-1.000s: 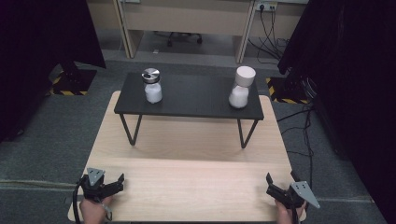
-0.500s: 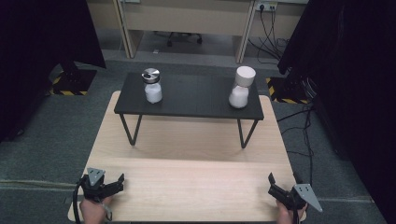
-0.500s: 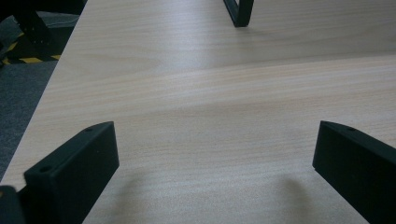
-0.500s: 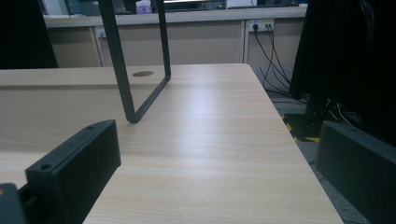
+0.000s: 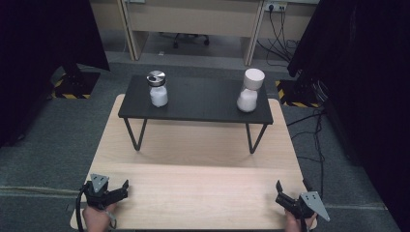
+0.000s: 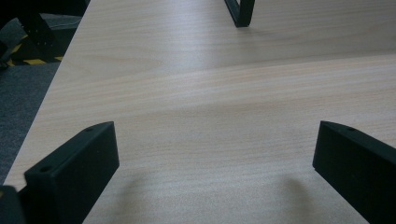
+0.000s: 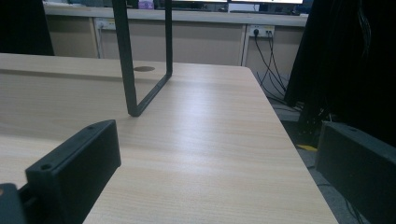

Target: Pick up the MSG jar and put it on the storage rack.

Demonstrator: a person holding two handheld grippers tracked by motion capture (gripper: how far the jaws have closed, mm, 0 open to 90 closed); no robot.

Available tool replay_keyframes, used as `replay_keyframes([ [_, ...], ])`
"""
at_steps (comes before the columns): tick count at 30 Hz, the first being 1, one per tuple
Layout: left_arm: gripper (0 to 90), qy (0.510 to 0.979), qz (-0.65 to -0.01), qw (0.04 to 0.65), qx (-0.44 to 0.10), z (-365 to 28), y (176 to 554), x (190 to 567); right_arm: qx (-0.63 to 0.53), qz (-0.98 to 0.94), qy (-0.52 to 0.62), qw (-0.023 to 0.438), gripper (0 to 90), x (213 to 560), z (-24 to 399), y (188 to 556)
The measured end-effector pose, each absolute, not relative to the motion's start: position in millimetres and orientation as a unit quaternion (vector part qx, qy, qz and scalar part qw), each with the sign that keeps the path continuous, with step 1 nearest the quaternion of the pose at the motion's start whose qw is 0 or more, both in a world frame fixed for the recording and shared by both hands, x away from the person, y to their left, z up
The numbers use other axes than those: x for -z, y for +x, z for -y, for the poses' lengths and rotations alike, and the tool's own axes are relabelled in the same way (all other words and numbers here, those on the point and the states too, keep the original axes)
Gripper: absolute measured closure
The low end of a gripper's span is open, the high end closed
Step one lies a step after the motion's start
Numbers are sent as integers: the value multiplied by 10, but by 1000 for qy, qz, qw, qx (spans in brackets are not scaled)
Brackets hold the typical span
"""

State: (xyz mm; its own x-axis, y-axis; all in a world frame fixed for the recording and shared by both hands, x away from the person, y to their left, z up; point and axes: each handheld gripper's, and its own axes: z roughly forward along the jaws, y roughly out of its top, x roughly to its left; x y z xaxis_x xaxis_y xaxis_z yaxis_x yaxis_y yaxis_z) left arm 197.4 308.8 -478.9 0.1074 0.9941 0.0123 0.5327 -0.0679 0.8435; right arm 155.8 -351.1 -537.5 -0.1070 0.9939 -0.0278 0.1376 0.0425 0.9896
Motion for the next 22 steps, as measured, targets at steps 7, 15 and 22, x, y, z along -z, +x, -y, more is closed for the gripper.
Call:
replay_keyframes([
  [7,0,654,-582,352,-332,-3067,1966,4796,-475,-563,500,455,4,5386,3470,1546],
  [15,0,653,-580,362,-326,-3111,1954,4802,-474,-562,507,450,4,5369,3470,1551],
  [22,0,652,-582,367,-318,-3145,1957,4798,-470,-566,523,431,4,5306,3497,1597],
])
